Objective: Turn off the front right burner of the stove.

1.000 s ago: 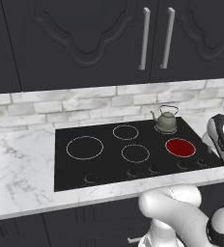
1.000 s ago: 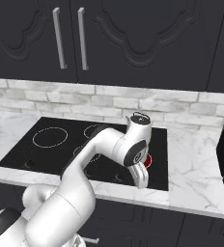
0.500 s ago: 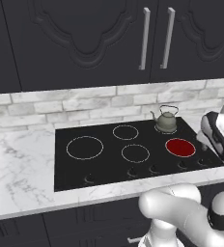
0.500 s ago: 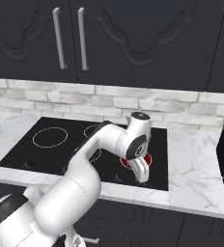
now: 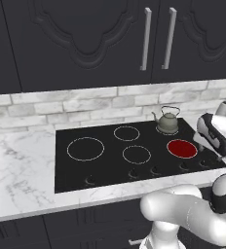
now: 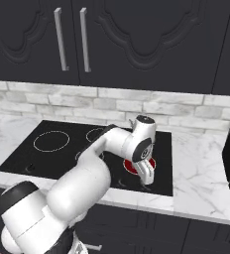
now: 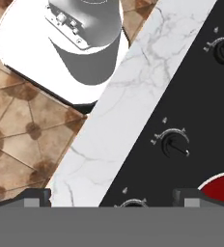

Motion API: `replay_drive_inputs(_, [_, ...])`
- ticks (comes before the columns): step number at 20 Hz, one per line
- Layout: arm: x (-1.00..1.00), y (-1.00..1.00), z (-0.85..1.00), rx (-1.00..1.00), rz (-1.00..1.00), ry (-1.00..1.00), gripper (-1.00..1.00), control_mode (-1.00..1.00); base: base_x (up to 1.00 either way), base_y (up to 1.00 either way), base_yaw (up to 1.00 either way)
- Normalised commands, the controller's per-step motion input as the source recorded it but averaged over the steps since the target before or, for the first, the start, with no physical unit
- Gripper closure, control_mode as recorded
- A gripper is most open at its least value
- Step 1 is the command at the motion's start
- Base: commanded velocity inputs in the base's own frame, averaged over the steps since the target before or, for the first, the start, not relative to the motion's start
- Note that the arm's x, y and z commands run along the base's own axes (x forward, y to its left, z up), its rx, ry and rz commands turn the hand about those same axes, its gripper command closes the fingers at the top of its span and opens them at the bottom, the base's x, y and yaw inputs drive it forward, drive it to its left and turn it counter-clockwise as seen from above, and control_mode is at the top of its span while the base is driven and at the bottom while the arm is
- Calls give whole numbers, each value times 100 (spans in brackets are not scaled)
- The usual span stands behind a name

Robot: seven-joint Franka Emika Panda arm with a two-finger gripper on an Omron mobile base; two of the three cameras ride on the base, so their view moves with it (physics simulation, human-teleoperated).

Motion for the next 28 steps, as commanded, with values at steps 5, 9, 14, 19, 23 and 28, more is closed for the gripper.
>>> replay_drive_inputs(5, [28, -33, -31, 0, 2, 0, -100, -100, 0, 0, 0])
replay_drive_inputs(9, [23, -23, -16, 0, 1, 0, -100, -100, 0, 0, 0])
replay_drive_inputs(14, [11, -24, -5, 0, 1, 2, -100, -100, 0, 0, 0])
replay_drive_inputs(19, [5, -1, -13, 0, 0, 7, -100, -100, 0, 0, 0])
replay_drive_inputs(23, [3, 0, -4, 0, 0, 4, -100, -100, 0, 0, 0])
replay_drive_inputs(28, [7, 0, -7, 0, 0, 0, -100, -100, 0, 0, 0])
